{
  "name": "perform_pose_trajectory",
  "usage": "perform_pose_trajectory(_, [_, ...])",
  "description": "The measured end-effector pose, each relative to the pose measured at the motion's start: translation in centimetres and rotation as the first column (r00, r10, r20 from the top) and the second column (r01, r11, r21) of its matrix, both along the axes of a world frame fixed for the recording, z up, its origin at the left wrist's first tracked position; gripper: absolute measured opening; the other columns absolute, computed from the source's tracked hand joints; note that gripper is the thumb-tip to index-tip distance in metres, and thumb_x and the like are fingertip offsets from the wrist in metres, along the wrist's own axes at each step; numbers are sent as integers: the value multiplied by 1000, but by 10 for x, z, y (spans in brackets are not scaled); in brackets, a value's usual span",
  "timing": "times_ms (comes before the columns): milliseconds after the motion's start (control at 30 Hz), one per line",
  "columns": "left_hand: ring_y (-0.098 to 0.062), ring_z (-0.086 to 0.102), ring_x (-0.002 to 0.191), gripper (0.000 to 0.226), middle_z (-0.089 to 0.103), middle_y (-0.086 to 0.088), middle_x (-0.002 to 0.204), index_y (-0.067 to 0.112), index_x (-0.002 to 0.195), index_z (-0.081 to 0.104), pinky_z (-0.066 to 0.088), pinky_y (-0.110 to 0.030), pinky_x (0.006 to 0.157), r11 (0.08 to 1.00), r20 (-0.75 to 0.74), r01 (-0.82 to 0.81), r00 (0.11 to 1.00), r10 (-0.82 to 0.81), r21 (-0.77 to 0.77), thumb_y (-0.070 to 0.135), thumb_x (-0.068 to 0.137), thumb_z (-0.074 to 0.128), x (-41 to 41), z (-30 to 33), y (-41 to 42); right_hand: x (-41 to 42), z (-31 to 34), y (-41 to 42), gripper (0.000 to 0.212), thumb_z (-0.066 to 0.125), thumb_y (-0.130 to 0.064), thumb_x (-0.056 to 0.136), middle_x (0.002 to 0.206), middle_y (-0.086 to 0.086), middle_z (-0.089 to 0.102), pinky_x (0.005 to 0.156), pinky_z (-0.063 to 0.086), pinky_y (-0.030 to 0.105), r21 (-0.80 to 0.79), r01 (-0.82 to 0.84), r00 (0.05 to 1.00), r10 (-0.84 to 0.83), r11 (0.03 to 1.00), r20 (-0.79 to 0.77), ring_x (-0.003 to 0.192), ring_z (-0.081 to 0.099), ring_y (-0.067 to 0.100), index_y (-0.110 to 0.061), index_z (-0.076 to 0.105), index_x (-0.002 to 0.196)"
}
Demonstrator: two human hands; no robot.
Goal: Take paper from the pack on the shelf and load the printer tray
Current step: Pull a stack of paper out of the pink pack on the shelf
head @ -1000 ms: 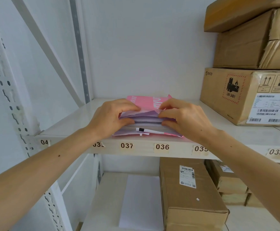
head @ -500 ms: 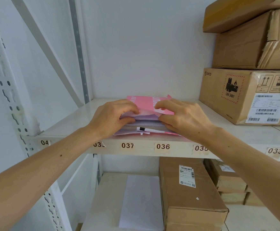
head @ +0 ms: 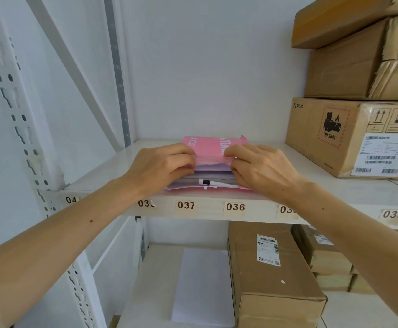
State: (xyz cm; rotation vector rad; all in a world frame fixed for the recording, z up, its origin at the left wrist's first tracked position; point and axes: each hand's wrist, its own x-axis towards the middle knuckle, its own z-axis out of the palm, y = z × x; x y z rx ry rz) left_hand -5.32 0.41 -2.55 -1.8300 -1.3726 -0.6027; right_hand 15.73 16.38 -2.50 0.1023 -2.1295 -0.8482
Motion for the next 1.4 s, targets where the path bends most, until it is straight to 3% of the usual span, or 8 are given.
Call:
perform_pose_trajectory(500, [-21,71,94,18,74,-2,108,6,88,75,55,-35,55,986,-135,97,988,-79,132,14,94,61,15,-18,-24,31,-5,-29,16,61,-4,86,90,8,71,62,53,40,-84,-169,985,165,982,-54,71,67,27,-4,67,71])
perform_pose_trajectory(667, [-18,72,90,22,73,-1,109,7,91,76,56,-36,57,988,-10,61,998,-60,142,19,96,58,29,-26,-40,50,-11,-31,35,61,-41,90,97,8,70,68,54,42,-157,-49,995,62,986,79,83,68,29,-8,70,98])
perform_pose_trajectory(867, [-11,68,98,31,68,7,115,12,92,72,56,-38,65,996,254,28,966,-48,80,33,98,50,46,-32,-53,59,-12,-35,16,63,-19,92,83,6,73,55,53,40,-130,-121,992,124,984,14,69,69,28,-9,74,86])
perform_pose_trajectory(1000, [-10,64,104,28,66,6,115,14,91,71,53,-39,82,994,538,108,838,-88,-7,36,94,54,54,-34,-60,66,-11,-45,20,61,-23,92,82,4,73,54,52,38,-182,-109,994,112,977,7,70,69,26,-10,74,85])
perform_pose_trajectory(1100, [-3,59,109,21,65,2,117,10,88,75,46,-22,94,987,685,154,723,-89,-34,25,92,61,66,-31,-70,71,-12,-53,24,58,-27,92,81,2,73,53,52,37,-243,-101,995,104,965,0,70,69,25,-11,75,84])
perform_pose_trajectory(1267, [2,51,118,15,57,23,119,29,102,72,38,-19,98,996,860,93,509,-40,-8,33,91,62,82,-29,-85,81,-21,-67,21,61,-28,91,83,-1,74,55,53,37,-405,-76,997,61,911,-50,75,69,23,-14,76,88])
perform_pose_trajectory(1333, [-3,51,113,23,54,19,116,32,112,61,39,-22,94,1000,937,3,349,4,-5,34,89,64,87,-28,-91,87,-24,-79,19,63,-27,90,82,-2,74,55,53,38,-435,-68,997,48,898,-58,74,68,22,-14,77,88])
perform_pose_trajectory(1400, [-13,55,106,39,56,5,117,21,120,54,46,-29,90,994,994,-56,54,94,-91,40,87,63,88,-23,-95,91,-25,-91,18,64,-27,89,82,-2,75,54,53,38,-446,-55,998,29,893,-64,74,69,22,-15,77,87])
